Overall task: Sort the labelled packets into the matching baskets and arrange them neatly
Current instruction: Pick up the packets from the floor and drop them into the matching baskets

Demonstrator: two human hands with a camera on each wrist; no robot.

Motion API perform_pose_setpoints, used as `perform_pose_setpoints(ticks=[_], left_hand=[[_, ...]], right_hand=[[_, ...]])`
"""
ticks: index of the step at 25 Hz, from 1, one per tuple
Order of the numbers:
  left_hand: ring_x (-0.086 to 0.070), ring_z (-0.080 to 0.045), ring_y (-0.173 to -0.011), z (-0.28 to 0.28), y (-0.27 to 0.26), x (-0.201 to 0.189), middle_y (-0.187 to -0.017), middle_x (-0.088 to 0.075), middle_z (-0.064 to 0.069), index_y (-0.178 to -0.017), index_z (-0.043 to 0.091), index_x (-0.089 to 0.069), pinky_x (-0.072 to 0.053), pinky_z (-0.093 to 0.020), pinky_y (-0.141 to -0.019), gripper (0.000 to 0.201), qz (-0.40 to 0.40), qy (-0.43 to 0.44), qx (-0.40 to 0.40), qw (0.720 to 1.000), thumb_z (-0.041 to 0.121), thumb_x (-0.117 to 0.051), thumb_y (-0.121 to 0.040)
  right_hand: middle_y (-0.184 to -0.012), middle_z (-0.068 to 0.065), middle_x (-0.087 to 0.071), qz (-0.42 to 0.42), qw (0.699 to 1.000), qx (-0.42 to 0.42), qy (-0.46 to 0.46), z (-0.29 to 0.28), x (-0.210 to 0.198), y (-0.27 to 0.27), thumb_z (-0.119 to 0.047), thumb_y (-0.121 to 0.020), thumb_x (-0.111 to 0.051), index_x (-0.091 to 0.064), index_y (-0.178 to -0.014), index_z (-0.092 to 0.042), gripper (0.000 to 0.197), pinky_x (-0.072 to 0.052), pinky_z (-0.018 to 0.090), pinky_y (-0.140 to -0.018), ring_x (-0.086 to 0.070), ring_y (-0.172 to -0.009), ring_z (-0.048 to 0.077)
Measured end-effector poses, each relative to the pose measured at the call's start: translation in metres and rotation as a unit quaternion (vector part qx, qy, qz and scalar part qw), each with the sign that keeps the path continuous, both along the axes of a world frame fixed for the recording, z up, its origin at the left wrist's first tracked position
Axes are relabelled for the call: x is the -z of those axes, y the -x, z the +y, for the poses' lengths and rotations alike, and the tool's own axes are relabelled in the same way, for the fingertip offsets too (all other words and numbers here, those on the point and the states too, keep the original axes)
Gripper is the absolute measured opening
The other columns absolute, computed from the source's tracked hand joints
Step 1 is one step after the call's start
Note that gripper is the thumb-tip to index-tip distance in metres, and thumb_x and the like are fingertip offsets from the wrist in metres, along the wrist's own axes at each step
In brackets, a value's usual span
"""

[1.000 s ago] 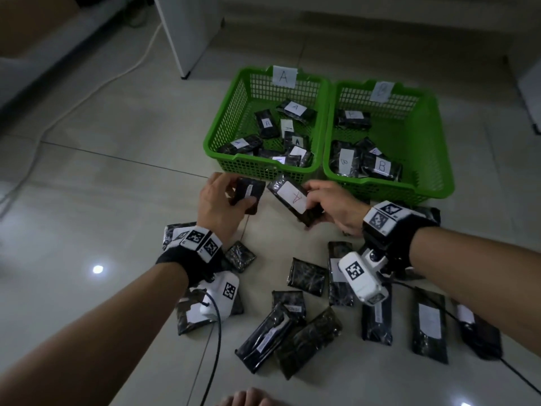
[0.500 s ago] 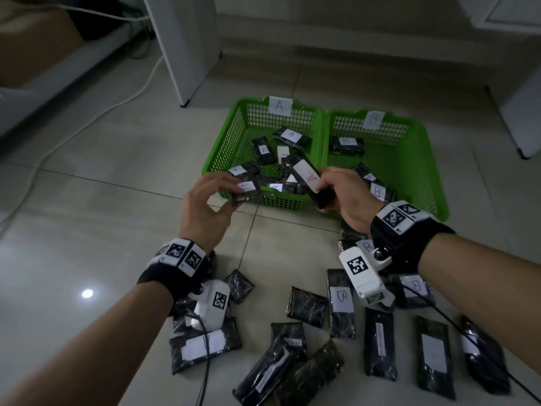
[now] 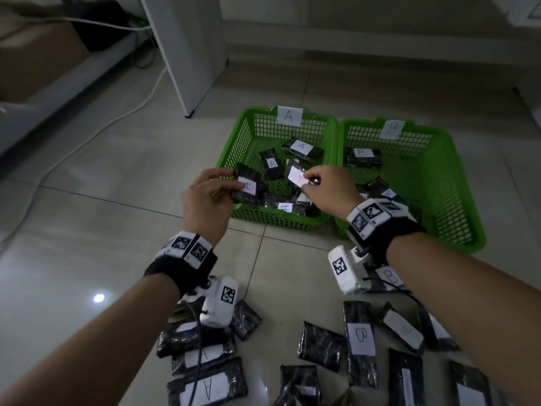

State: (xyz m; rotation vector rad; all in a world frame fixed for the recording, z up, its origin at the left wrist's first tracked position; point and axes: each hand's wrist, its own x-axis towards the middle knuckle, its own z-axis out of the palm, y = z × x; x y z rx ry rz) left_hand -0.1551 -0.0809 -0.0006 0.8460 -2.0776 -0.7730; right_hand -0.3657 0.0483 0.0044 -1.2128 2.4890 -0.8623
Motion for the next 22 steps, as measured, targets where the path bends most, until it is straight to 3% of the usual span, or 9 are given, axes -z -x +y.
perform_pose_setpoints(ticks=[3,5,6,8,11,13,15,18,22], left_hand=[[-0.065,-0.015,-0.099,-0.018,0.034,-0.005,-0.113,-0.069,0.001,-0.09,0.021,-0.08,-0.055,-0.027,-0.088,0.036,-0.073,0.002,0.008,0.997,-0.008,-0.061,-0.08],[-0.064,-0.02,-0.104,-0.021,0.055,-0.005,-0.115,-0.069,-0.004,-0.093,0.015,-0.08,-0.052,-0.03,-0.091,0.03,-0.121,-0.011,0.038,0.992,-0.003,-0.059,-0.081],[-0.063,-0.023,-0.105,-0.019,0.061,-0.004,-0.116,-0.068,-0.006,-0.095,0.013,-0.08,-0.05,-0.028,-0.09,0.027,-0.163,-0.021,0.057,0.985,0.001,-0.059,-0.083],[-0.063,-0.026,-0.106,-0.019,0.066,0.0,-0.117,-0.068,-0.009,-0.104,0.011,-0.077,-0.047,-0.024,-0.085,0.028,-0.271,-0.018,0.099,0.957,0.008,-0.054,-0.088],[-0.06,-0.029,-0.111,-0.019,0.064,0.004,-0.12,-0.066,-0.006,-0.116,0.023,-0.071,-0.046,-0.034,-0.099,0.042,-0.39,0.035,0.148,0.908,0.025,-0.038,-0.09],[-0.053,-0.03,-0.118,-0.019,0.055,0.002,-0.122,-0.063,-0.006,-0.116,0.022,-0.068,-0.038,-0.047,-0.106,0.047,-0.377,0.069,0.156,0.91,0.028,-0.033,-0.085],[-0.054,-0.029,-0.117,-0.017,0.031,-0.001,-0.122,-0.063,-0.006,-0.112,0.015,-0.068,-0.04,-0.042,-0.104,0.04,-0.278,0.08,0.134,0.948,0.021,-0.041,-0.083],[-0.059,-0.023,-0.09,-0.001,-0.033,-0.004,-0.096,-0.064,-0.001,-0.091,0.017,-0.066,-0.046,-0.032,-0.081,0.025,-0.182,0.076,0.089,0.976,0.011,-0.047,-0.076],[-0.062,-0.022,-0.064,0.024,-0.138,0.004,-0.07,-0.064,0.005,-0.072,0.019,-0.064,-0.048,-0.028,-0.06,0.018,-0.241,0.012,0.057,0.969,0.012,-0.048,-0.068]], right_hand=[[-0.105,0.007,-0.07,0.19,0.957,-0.105,-0.194,-0.007,0.004,-0.004,-0.041,-0.096,-0.05,-0.07,-0.1,-0.013,0.035,-0.038,0.043,-0.098,-0.051,-0.115,0.029],[-0.119,0.009,-0.065,0.213,0.936,-0.112,-0.256,-0.007,0.007,-0.004,-0.052,-0.099,-0.038,-0.068,-0.108,-0.015,0.048,-0.023,0.051,-0.11,-0.041,-0.128,0.03],[-0.127,0.01,-0.061,0.213,0.937,-0.108,-0.254,-0.005,0.008,-0.006,-0.054,-0.099,-0.036,-0.067,-0.115,-0.016,0.052,-0.019,0.054,-0.114,-0.039,-0.132,0.031],[-0.129,0.009,-0.058,0.232,0.953,-0.094,-0.17,0.003,0.009,-0.01,-0.05,-0.098,-0.039,-0.065,-0.119,-0.016,0.048,-0.024,0.053,-0.112,-0.042,-0.127,0.031],[-0.114,0.006,-0.059,0.27,0.956,-0.116,0.019,0.02,0.009,-0.03,-0.033,-0.093,-0.049,-0.065,-0.109,-0.012,0.031,-0.038,0.045,-0.097,-0.05,-0.109,0.027],[-0.104,0.006,-0.057,0.252,0.947,-0.184,0.071,0.025,0.01,-0.055,-0.021,-0.088,-0.054,-0.063,-0.104,-0.01,0.021,-0.042,0.042,-0.087,-0.051,-0.098,0.024],[-0.1,0.008,-0.057,0.195,0.943,-0.263,0.061,0.026,0.017,-0.083,-0.013,-0.085,-0.057,-0.063,-0.103,-0.008,0.02,-0.046,0.043,-0.08,-0.052,-0.093,0.025],[-0.115,0.01,-0.058,0.088,0.926,-0.366,-0.025,0.026,0.033,-0.125,-0.012,-0.089,-0.059,-0.06,-0.122,-0.008,0.033,-0.05,0.043,-0.081,-0.055,-0.103,0.029],[-0.142,0.009,-0.042,0.084,0.893,-0.433,-0.086,0.014,0.041,-0.17,-0.022,-0.095,-0.057,-0.045,-0.141,-0.019,0.048,-0.051,0.044,-0.093,-0.048,-0.123,0.03]])
